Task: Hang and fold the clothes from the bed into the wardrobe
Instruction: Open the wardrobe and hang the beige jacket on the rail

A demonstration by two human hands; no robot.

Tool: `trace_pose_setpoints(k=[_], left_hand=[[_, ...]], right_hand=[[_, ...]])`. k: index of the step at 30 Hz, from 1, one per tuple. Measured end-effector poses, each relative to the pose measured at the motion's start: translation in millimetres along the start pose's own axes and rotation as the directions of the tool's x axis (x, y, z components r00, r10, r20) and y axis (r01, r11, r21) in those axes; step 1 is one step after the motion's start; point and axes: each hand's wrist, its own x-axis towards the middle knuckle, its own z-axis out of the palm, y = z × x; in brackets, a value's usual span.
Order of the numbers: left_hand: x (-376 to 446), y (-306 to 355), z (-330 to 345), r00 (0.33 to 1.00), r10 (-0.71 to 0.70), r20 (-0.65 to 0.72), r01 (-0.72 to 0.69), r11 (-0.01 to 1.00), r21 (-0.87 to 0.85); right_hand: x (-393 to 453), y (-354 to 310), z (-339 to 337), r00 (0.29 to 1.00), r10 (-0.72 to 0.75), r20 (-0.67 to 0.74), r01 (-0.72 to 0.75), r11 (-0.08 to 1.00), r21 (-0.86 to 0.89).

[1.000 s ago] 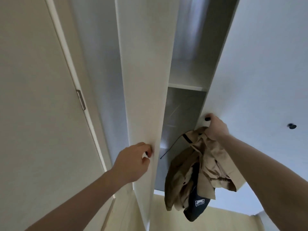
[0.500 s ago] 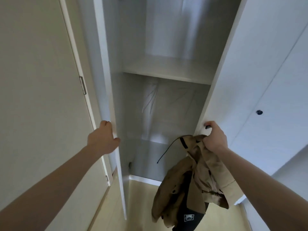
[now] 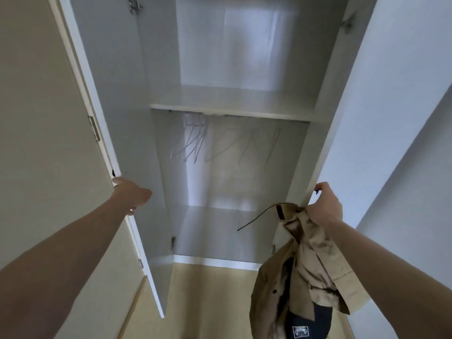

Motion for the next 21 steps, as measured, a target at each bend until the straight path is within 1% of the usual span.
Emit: trace_pose_setpoints(k=[2, 3, 4, 6, 9, 12, 14, 15, 18, 21], left_hand=[[-9.9, 12.9, 10.9, 0.998, -0.06, -0.005, 0.06, 0.998, -0.02], [-15.5, 19.5, 16.3, 0.998, -0.066, 0.002, 0.066, 0.998, 0.005], [-20.8, 26.8, 21.7, 0.999, -0.042, 0.028, 0.041, 0.999, 0.023], [-31.6, 42.2, 33.9, 0.994, 0.063, 0.089, -0.065, 0.998, 0.02], [-52.7, 70.9, 48.9, 0.971, 0.199, 0.13, -0.2, 0.98, -0.011], [-74.4, 101.2, 63.9, 0.904, 0.371, 0.211, -0.375, 0.927, -0.022], [-91.2, 117.9, 74.6, 0.834, 0.489, 0.256, -0.497, 0.867, -0.038], [-101.4, 125.3, 79.3, 0.783, 0.552, 0.285, -0.566, 0.824, -0.041], [-134.1, 141.5, 92.7, 0.59, 0.707, 0.39, -0.734, 0.671, -0.106], [-164.8, 147.2, 105.5, 0.414, 0.764, 0.495, -0.82, 0.549, -0.163]], right_hand=[[-3.1, 13.0, -13.4, 0.999, 0.047, -0.011, -0.047, 0.999, -0.012], [-4.7, 19.2, -19.9, 0.998, 0.066, -0.018, -0.066, 0.998, -0.016], [-6.5, 25.3, -25.9, 0.997, 0.079, -0.022, -0.08, 0.997, -0.019], [-11.5, 36.0, -37.6, 0.995, 0.094, -0.018, -0.095, 0.995, -0.027], [-21.7, 50.5, -54.8, 0.991, 0.131, -0.009, -0.13, 0.991, 0.015], [-37.2, 59.6, -65.0, 0.987, 0.152, -0.059, -0.149, 0.987, 0.064], [-48.5, 62.1, -66.6, 0.983, 0.154, -0.104, -0.143, 0.984, 0.102], [-53.7, 61.6, -67.9, 0.982, 0.146, -0.123, -0.132, 0.984, 0.12], [-66.6, 50.3, -77.5, 0.983, 0.096, -0.155, -0.068, 0.982, 0.177], [-71.5, 33.1, -92.6, 0.997, -0.002, -0.081, 0.024, 0.963, 0.269]])
